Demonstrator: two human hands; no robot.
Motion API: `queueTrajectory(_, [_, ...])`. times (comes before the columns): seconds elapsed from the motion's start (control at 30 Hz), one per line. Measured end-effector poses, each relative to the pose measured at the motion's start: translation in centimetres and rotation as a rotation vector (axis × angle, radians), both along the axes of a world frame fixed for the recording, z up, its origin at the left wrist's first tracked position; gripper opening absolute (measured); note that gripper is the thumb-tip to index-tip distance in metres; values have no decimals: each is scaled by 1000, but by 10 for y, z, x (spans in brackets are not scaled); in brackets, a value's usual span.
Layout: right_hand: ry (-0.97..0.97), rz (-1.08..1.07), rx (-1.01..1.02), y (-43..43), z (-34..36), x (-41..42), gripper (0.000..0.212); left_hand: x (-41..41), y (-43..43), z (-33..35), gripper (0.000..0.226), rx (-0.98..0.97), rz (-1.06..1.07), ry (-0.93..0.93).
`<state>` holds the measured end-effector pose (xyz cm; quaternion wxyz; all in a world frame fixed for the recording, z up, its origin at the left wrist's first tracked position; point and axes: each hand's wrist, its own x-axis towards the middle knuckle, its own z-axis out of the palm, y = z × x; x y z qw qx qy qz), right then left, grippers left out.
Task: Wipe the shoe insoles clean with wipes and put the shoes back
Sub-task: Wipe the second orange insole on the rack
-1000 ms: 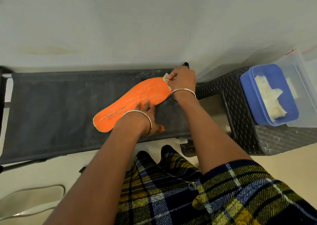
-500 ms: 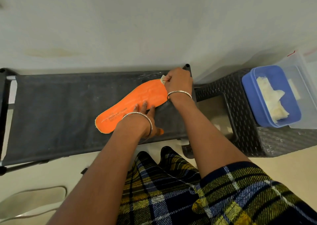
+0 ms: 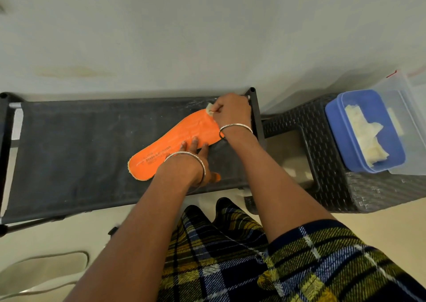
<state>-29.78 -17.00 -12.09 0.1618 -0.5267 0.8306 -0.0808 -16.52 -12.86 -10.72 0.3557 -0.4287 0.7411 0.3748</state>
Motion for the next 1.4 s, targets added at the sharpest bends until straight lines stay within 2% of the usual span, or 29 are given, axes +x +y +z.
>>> queueTrajectory(0.07, [-51,100,26,-2,0,12,19,-1,1,0,93,-2,-2,-12])
queueTrajectory(0.13, [-59,111,40,-2,1,10,17,-2,1,1,93,-2,-7,-12])
queueTrajectory(0.33, [34,-169,-5,5,-3,-28,16,0,-1,1,93,-4,-15,3])
queueTrajectory(0.43, [61,-107,-1,2,-4,-16,18,-2,0,0,93,-8,-11,-8])
queueTrajectory(0.6, [-65,141,39,-4,-3,12,12,-5,1,-2,93,-22,-19,-33])
queueTrajectory(0.7, [-47,47,28,-3,-2,-5,12,-4,0,-2,93,-15,-11,-14])
queueTrajectory(0.83, [85,-111,2,2,-6,-22,15,-2,-2,-1,92,-5,-12,1])
queueTrajectory(0.9, [126,-72,-7,0,-6,-11,20,-3,-1,-1,92,-13,-16,-12])
queueTrajectory(1.07, [-12,121,58,-3,-4,10,20,-7,-1,-6,93,-22,-10,-27])
queueTrajectory(1.27, [133,-94,-5,2,-4,-14,21,-3,-2,-7,93,-20,-2,-5])
queueTrajectory(1.4, [78,8,-14,-1,-6,-1,22,-4,-2,-5,93,-28,-4,-14])
